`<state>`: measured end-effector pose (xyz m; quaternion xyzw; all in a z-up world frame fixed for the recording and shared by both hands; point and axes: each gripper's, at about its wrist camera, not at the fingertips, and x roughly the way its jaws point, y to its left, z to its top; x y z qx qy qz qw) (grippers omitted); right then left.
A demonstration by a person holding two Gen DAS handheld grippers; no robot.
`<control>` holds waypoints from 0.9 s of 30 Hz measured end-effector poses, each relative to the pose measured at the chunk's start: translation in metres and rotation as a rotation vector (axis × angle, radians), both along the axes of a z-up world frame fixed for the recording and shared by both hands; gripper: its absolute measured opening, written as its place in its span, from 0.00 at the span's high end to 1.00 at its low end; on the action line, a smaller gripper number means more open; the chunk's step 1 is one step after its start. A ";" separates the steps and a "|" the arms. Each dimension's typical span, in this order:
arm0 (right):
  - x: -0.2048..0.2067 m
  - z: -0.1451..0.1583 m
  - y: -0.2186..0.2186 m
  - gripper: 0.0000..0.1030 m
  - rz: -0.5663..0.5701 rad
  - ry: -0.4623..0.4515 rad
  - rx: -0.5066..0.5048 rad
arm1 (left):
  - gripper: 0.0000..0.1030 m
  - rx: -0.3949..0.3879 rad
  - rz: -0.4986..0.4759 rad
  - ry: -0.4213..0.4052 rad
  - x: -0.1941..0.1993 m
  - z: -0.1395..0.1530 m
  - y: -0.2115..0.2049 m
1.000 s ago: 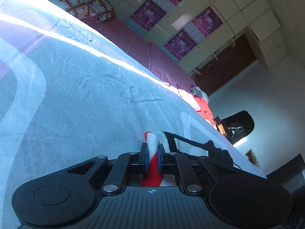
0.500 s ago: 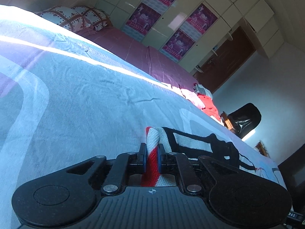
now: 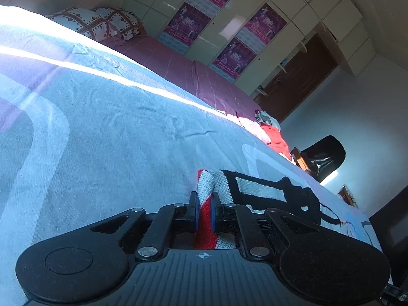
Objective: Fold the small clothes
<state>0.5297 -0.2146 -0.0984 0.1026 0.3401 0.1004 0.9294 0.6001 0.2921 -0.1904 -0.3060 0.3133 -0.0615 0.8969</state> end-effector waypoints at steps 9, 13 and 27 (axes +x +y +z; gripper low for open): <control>0.003 0.004 -0.002 0.86 0.009 0.032 0.018 | 0.71 0.079 0.055 -0.015 -0.021 0.021 -0.008; -0.001 0.006 -0.002 0.83 0.002 0.033 0.015 | 0.71 0.068 0.059 -0.050 -0.059 0.034 -0.019; -0.014 0.015 0.011 0.98 0.033 -0.015 -0.116 | 0.96 0.254 -0.034 -0.004 -0.092 0.027 -0.059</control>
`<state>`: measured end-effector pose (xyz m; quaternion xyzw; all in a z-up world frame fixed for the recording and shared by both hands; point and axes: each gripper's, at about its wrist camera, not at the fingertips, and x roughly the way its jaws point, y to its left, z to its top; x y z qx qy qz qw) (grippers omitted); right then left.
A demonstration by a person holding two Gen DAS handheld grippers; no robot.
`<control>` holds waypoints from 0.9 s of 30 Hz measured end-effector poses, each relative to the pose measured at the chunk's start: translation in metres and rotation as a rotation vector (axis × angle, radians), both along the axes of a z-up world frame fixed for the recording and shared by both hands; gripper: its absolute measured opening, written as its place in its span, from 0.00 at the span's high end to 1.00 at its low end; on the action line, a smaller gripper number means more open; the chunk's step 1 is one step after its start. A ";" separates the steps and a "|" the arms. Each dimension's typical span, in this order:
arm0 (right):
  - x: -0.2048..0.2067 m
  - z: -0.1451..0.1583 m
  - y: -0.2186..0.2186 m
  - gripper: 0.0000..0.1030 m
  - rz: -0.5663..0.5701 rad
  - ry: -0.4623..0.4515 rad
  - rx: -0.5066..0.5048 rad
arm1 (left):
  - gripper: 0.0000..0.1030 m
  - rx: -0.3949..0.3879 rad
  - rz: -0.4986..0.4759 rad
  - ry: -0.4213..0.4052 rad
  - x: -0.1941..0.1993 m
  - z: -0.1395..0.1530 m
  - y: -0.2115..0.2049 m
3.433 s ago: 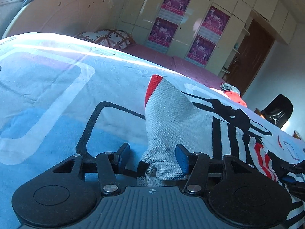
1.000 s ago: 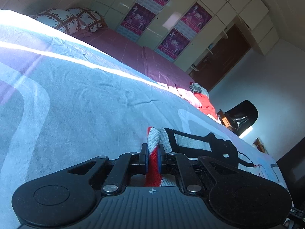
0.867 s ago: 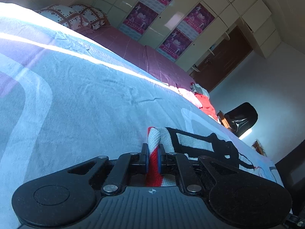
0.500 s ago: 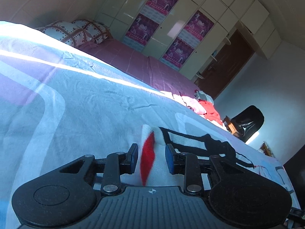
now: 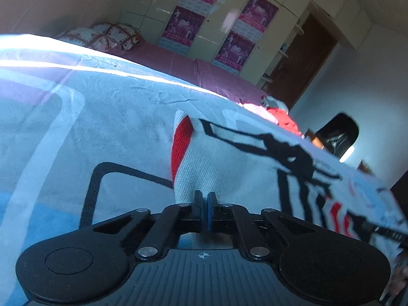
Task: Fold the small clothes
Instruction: 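Fold the side edge inward with the left tool and release it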
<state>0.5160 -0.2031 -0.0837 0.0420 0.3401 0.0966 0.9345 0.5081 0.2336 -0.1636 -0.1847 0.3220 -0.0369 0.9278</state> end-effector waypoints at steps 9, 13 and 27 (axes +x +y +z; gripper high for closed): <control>-0.014 0.022 -0.002 0.88 -0.004 -0.082 -0.001 | 0.96 0.106 0.023 -0.100 -0.027 0.052 -0.017; -0.020 0.014 0.030 0.85 0.143 -0.056 -0.005 | 0.89 0.153 -0.087 -0.080 -0.023 0.048 -0.061; -0.018 -0.007 -0.019 0.77 -0.030 0.125 0.231 | 0.78 0.101 -0.058 -0.022 -0.032 0.018 -0.053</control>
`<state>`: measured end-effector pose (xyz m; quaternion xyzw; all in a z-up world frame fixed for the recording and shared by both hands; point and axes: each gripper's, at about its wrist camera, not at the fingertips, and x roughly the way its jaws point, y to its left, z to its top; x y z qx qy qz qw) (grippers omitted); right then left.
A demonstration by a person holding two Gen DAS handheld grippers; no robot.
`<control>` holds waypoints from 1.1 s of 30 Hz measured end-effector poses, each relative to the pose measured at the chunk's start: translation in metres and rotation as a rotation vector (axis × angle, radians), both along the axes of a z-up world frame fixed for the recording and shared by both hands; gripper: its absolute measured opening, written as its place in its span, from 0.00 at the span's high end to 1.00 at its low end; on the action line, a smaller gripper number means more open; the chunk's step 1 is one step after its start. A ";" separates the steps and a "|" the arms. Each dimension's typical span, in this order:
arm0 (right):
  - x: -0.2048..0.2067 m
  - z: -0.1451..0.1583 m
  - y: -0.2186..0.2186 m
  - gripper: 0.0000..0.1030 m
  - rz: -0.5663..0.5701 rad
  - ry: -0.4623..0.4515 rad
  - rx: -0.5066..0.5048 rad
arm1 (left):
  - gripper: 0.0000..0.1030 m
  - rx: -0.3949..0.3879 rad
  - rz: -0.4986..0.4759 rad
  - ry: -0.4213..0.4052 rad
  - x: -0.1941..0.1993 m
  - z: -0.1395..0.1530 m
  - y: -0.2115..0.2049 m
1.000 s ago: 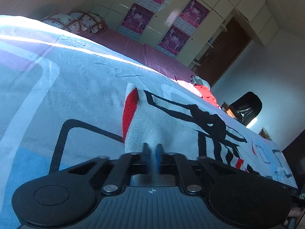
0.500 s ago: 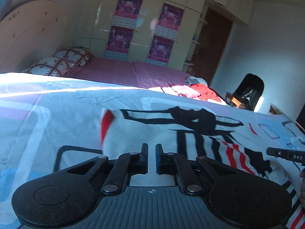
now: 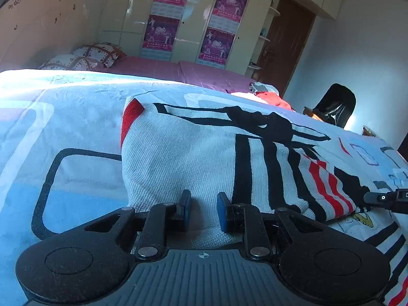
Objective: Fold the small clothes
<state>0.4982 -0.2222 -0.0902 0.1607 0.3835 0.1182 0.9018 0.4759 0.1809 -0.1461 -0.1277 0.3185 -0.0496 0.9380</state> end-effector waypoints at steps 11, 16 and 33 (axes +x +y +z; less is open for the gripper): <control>-0.005 0.007 0.069 0.98 0.040 -0.184 -0.634 | 0.78 0.023 0.008 -0.003 0.002 0.000 -0.005; -0.012 0.009 0.056 0.92 0.025 -0.205 -0.589 | 0.78 0.110 0.024 -0.011 0.001 0.020 -0.014; 0.004 -0.003 -0.006 0.70 -0.055 0.014 0.112 | 0.52 0.172 0.001 0.013 0.013 0.024 -0.035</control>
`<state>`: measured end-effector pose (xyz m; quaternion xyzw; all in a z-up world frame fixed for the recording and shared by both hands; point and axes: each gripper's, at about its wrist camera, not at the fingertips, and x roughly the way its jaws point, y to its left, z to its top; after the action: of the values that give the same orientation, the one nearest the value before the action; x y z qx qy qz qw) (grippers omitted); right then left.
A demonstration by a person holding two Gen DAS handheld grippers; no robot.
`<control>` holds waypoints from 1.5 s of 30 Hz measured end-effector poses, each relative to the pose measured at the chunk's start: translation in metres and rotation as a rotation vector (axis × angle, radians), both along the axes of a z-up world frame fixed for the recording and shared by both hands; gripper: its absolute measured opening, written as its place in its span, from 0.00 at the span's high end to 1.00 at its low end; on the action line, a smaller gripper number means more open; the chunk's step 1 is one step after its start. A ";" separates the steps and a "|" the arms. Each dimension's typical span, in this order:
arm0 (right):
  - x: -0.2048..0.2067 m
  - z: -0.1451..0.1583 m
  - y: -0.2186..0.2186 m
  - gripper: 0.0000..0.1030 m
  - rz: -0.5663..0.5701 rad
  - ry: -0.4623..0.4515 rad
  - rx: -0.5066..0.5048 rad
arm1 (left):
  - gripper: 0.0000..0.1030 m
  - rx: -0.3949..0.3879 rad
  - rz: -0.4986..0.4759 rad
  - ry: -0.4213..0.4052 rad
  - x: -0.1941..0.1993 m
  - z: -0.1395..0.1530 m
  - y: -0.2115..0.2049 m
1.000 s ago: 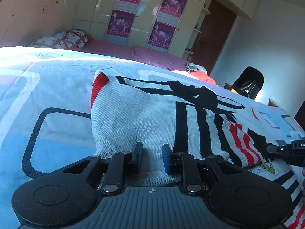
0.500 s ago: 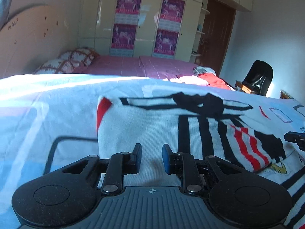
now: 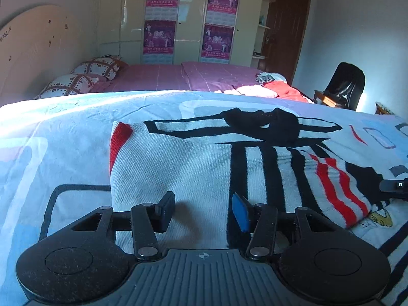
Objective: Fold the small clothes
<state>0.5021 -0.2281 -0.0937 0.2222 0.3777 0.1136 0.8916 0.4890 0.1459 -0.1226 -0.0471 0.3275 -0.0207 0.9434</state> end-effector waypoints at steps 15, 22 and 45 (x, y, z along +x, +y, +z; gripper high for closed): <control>-0.024 0.014 0.083 0.88 0.039 -0.181 -0.729 | 0.52 0.069 0.011 -0.004 -0.006 0.000 0.003; 0.011 0.033 0.076 0.74 0.064 -0.194 -0.591 | 0.52 0.051 0.001 -0.035 0.020 0.013 0.008; 0.042 0.003 0.054 0.94 0.124 -0.074 -0.406 | 0.46 0.135 -0.022 0.015 0.042 -0.002 -0.013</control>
<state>0.5440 -0.1744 -0.0908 0.0102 0.3730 0.0980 0.9226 0.5314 0.1329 -0.1246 0.0201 0.3360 -0.0088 0.9416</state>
